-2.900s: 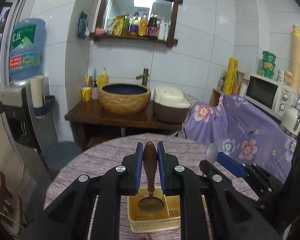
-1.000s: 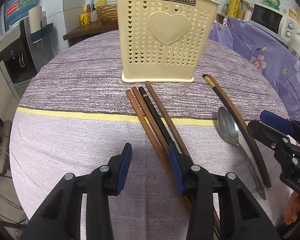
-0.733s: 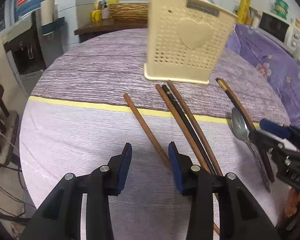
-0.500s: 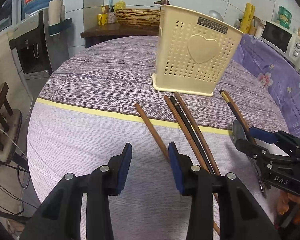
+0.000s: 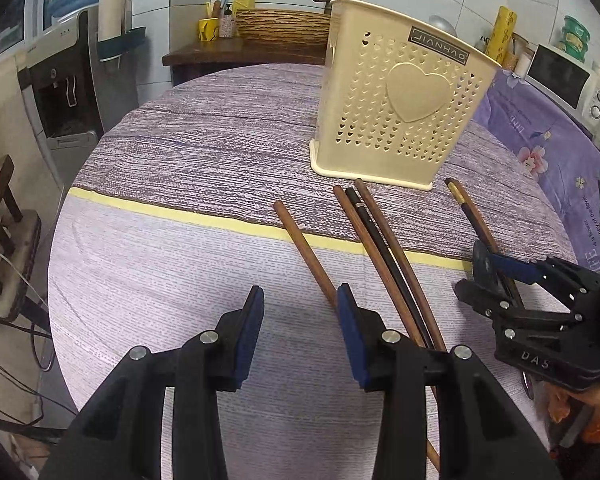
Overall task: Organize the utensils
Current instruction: 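Open both tools and move them back toward the remaining utensils, then grasp the metal spoon with the right tool while the left tool grasps a wooden chopstick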
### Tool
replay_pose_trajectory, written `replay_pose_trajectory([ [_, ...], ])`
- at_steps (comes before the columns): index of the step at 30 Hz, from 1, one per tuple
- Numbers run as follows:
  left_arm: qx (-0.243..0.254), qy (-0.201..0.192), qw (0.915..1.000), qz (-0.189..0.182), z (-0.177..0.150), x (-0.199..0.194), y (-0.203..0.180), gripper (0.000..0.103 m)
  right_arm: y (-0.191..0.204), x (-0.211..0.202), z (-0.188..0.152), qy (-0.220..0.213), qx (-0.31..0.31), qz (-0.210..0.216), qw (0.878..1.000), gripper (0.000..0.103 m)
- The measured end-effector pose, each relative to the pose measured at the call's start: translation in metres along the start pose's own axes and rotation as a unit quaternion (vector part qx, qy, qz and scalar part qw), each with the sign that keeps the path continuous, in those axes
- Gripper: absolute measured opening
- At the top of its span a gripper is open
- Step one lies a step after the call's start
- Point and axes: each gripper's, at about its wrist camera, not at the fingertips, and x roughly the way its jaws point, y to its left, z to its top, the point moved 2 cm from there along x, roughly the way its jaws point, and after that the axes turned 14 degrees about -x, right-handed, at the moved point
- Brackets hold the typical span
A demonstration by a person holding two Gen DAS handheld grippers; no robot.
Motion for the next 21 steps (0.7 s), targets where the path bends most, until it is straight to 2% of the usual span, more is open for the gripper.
replay_pose_trajectory([
  [6, 0.008, 0.011, 0.9999, 0.009, 0.003, 0.011, -0.008, 0.039, 0.002, -0.002, -0.002, 0.005, 0.015, -0.012, 1.000, 0.056],
  [12, 0.010, 0.021, 0.9993, 0.031, 0.015, 0.031, -0.015, 0.038, 0.002, -0.002, -0.002, 0.008, 0.024, -0.017, 1.000, 0.056],
  [15, 0.028, 0.021, 0.9981, 0.050, 0.021, 0.039, -0.024, 0.035, 0.002, -0.002, -0.001, 0.010, 0.027, -0.016, 0.999, 0.056],
  [17, 0.038, 0.022, 0.9972, 0.060, 0.024, 0.043, -0.028, 0.030, 0.001, -0.002, -0.001, 0.012, 0.028, -0.016, 0.999, 0.056],
  [21, 0.043, 0.028, 0.9970, 0.058, 0.030, 0.048, -0.032, 0.019, 0.000, 0.000, 0.002, 0.016, 0.030, -0.018, 0.999, 0.056],
])
